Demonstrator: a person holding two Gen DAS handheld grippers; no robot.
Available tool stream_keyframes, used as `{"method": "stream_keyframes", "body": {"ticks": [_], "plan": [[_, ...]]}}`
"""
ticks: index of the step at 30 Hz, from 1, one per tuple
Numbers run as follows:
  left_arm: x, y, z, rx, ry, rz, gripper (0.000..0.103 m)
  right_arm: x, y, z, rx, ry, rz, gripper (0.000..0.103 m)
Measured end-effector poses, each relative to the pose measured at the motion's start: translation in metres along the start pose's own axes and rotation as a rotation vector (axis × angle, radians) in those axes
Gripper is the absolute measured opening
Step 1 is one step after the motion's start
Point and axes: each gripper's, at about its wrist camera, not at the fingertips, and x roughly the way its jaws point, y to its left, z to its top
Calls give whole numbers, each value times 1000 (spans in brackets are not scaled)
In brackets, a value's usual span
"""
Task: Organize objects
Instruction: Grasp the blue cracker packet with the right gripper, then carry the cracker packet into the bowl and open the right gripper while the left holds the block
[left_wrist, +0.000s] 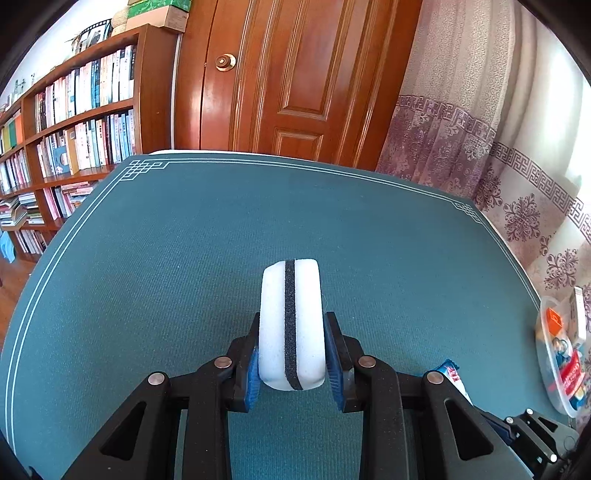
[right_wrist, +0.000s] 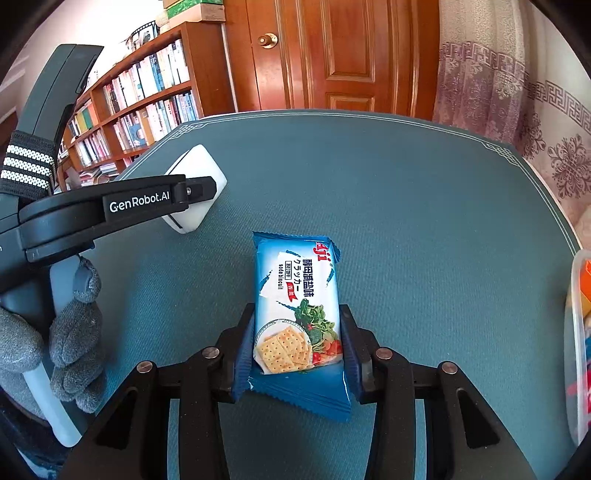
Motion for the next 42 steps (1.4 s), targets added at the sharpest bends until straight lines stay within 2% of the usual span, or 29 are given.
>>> {"method": "stream_keyframes", "body": {"ticks": [19,33,42], "plan": [[-21,-58,-16,147,-17,-73,31,-54,-33,-29,126,-43,-31,43],[-40,-110,-42,296,-25,-151,31,-86,-60,-46,228,-74,-62,43],[-49,-131,-56,354,-26,-193,31,-108,-82,-58,281,-102,-105,43]]}}
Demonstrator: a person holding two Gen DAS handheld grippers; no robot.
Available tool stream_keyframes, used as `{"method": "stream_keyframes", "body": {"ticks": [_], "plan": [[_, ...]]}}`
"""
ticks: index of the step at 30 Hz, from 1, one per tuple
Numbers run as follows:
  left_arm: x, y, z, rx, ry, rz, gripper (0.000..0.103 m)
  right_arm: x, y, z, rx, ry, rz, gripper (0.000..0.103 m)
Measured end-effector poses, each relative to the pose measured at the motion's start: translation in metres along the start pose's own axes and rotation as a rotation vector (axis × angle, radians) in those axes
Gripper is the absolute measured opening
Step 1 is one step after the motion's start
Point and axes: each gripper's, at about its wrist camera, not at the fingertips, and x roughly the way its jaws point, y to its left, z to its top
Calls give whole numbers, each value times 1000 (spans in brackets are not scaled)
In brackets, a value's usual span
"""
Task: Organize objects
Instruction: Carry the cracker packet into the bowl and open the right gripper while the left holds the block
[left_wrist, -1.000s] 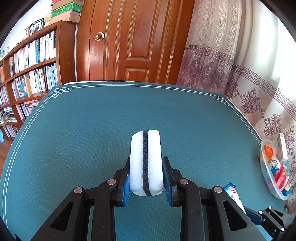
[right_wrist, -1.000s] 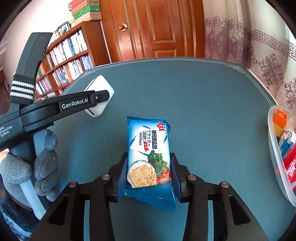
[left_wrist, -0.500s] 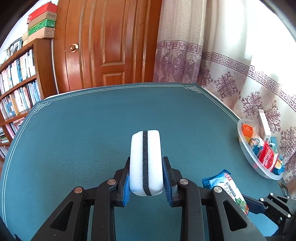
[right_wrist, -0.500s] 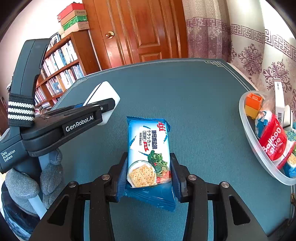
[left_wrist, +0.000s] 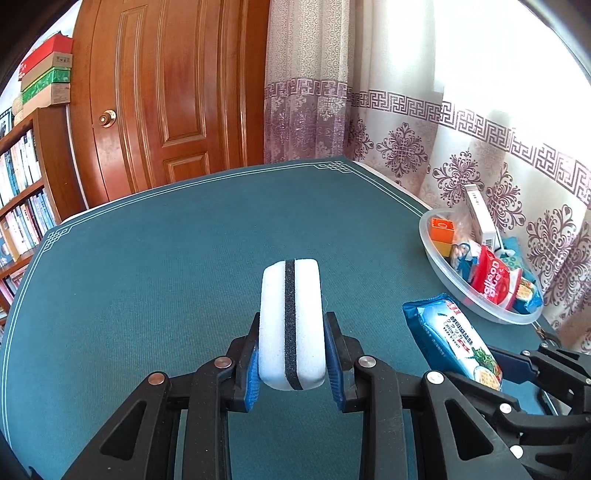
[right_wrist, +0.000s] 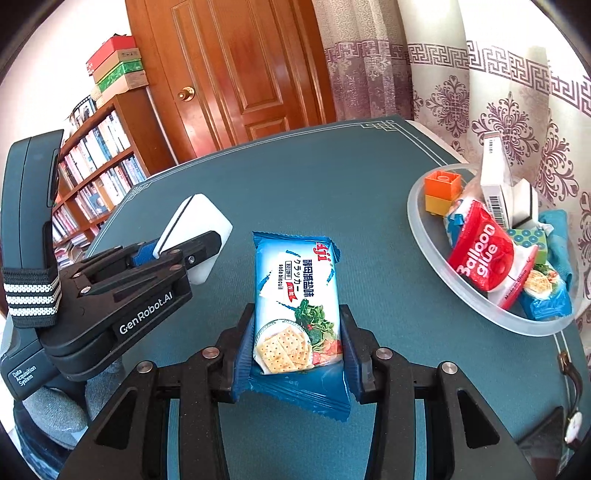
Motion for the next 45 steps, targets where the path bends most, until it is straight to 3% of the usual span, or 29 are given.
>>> {"method": "stream_keyframes", "body": {"ticks": [16,29,45], "plan": [[-7,-41,-12,90,12,-88,31,-32,-32,-7,73,-55,-57,43],[-9,-51,-16,109,18,-115,31,-68,-88,4,163,-140,-186,43],[-6,-57,-21,132,34,-123,31,-50,-154,27,219,-141,-353,43]]}}
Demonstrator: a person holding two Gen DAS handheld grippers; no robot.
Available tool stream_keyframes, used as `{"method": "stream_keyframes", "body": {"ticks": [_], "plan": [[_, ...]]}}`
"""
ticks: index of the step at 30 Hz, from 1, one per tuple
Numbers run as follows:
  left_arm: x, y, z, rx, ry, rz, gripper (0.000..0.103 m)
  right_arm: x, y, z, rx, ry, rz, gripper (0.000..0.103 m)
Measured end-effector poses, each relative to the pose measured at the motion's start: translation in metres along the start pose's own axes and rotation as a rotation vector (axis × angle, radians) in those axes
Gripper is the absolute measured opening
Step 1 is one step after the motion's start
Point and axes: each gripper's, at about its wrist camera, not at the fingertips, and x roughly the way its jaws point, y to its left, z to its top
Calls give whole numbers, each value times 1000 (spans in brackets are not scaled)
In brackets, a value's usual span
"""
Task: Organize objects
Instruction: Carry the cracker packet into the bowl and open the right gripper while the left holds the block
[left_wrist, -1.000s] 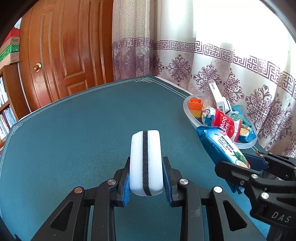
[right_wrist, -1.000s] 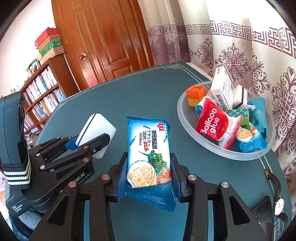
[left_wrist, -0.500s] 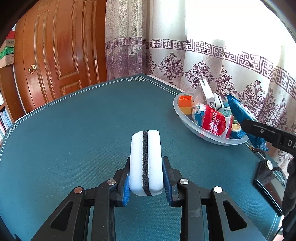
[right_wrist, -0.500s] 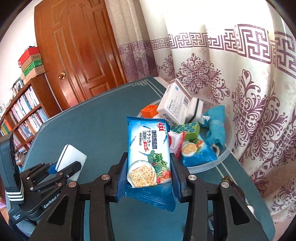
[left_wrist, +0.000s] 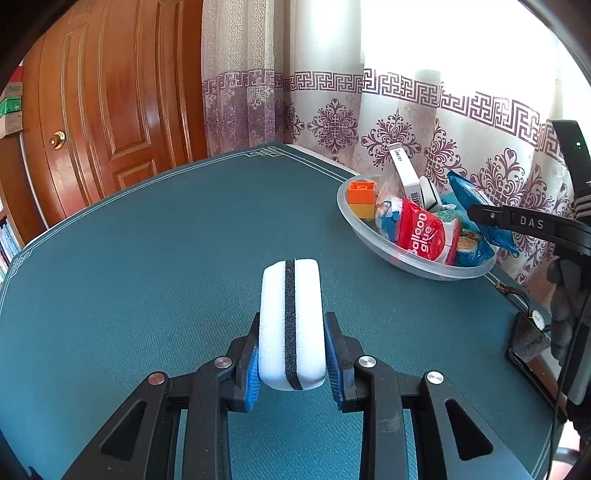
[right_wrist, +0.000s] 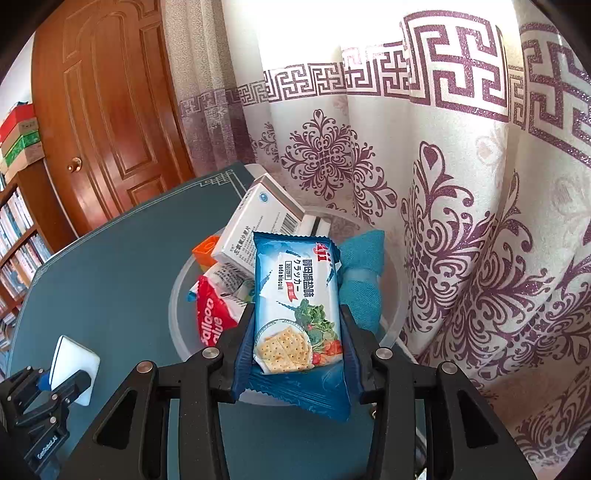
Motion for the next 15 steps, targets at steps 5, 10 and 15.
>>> {"method": "stream_keyframes", "body": {"ticks": [5,10,15], "plan": [[3,1,-1,-3,8,1,31,17,-5,3,10,17,-22,43],[5,1,-1,-6,15,4,31,23,-5,9,14,11,-30,43],[5,0,-1,-3,17,10,31,25,-10,11,9,5,-53,44]]}}
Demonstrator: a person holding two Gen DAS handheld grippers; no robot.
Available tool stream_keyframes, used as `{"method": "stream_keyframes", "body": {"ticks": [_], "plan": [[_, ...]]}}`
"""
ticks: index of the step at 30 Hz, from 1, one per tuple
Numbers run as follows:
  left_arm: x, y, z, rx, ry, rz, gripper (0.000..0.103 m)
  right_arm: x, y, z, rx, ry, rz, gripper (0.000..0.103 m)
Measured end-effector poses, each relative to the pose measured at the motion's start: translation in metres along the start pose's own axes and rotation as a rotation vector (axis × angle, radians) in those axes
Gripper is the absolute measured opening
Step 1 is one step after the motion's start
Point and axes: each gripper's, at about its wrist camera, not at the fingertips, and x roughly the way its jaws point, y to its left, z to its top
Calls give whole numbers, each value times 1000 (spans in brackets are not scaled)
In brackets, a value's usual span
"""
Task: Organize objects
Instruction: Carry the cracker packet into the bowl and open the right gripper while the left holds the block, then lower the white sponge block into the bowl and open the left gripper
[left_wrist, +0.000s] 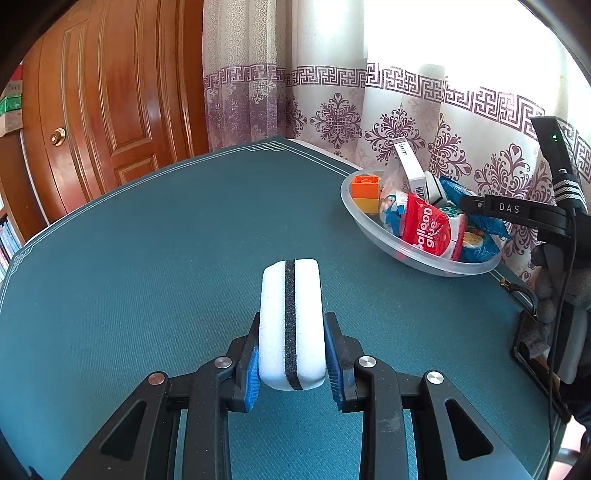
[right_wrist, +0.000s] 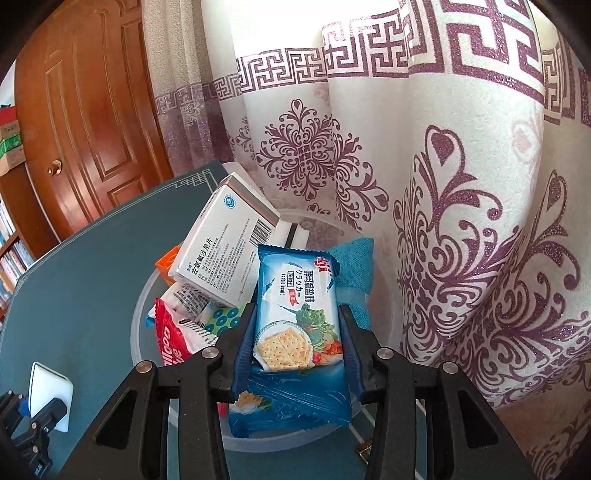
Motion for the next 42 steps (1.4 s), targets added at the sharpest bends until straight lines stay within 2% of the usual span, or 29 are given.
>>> {"method": "stream_keyframes", "body": {"ticks": [10,13,15,23,29,42], "plan": [[1,1,0,-35,28,-6,31,0,-4,1,-15,-3,-6,46],[1,-2,1,-41,32,-8,31,-9,-5,1,-10,-24,8,57],[1,-5,3,-43,35,-12,31,-20,-5,-1,-13,-56,18,71],[3,-33,19,-24,34,-53,31,-65,-8,-21,-107,-139,35,72],[9,-65,40,16,25,-93,31,-88,-13,-43,-172,-144,74,72],[35,-125,93,91,9,-150,31,-93,-31,-55,-140,-131,173,72]]}}
